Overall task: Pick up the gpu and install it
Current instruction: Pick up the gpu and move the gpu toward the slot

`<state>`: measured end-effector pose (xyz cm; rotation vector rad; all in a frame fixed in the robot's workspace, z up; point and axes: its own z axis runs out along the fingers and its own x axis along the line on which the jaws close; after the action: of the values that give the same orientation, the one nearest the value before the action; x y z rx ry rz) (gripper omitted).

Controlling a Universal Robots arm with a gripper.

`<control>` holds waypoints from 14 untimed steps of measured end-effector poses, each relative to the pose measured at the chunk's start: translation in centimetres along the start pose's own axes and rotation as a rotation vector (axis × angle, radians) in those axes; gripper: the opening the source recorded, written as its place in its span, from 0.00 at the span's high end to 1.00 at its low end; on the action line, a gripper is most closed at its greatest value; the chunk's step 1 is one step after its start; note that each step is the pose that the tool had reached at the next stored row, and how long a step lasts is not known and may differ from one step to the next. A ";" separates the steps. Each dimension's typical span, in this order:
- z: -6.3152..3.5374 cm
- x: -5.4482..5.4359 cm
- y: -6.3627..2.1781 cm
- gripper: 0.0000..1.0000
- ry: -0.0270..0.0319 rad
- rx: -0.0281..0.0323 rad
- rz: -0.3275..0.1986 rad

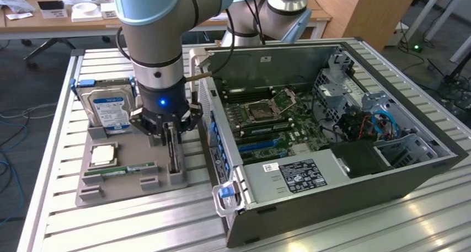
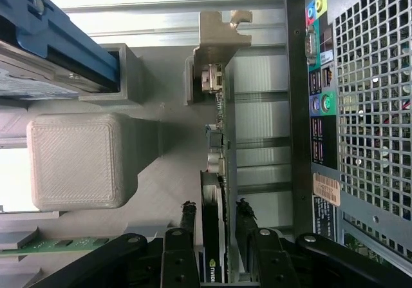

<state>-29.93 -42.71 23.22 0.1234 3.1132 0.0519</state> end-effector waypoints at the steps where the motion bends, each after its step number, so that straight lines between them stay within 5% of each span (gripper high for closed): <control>1: 0.00 0.0 0.00 0.61 0.0000 0.0000 0.000; 14: 0.06 0.1 -0.01 0.61 0.0000 0.0000 0.000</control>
<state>-29.98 -42.71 23.16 0.1233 3.1132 0.0519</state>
